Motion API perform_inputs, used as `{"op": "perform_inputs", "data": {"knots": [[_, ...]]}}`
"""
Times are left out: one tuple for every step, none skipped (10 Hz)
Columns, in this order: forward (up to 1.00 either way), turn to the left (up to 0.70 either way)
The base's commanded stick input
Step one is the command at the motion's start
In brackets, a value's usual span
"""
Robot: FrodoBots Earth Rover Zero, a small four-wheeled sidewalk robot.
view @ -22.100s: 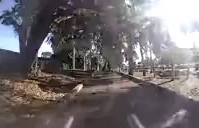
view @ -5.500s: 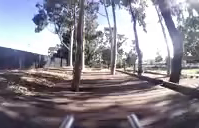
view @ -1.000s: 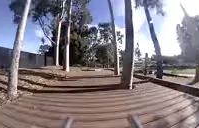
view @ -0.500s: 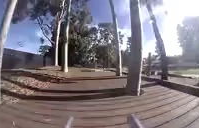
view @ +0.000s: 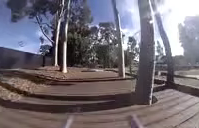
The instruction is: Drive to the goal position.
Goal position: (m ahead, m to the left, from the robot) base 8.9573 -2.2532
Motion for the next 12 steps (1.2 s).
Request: {"op": "perform_inputs", "data": {"knots": [[1.00, 0.00], [1.00, 0.00], [1.00, 0.00], [1.00, 0.00], [1.00, 0.00], [1.00, 0.00], [1.00, 0.00], [1.00, 0.00], [1.00, 0.00], [1.00, 0.00], [1.00, 0.00], [1.00, 0.00]]}}
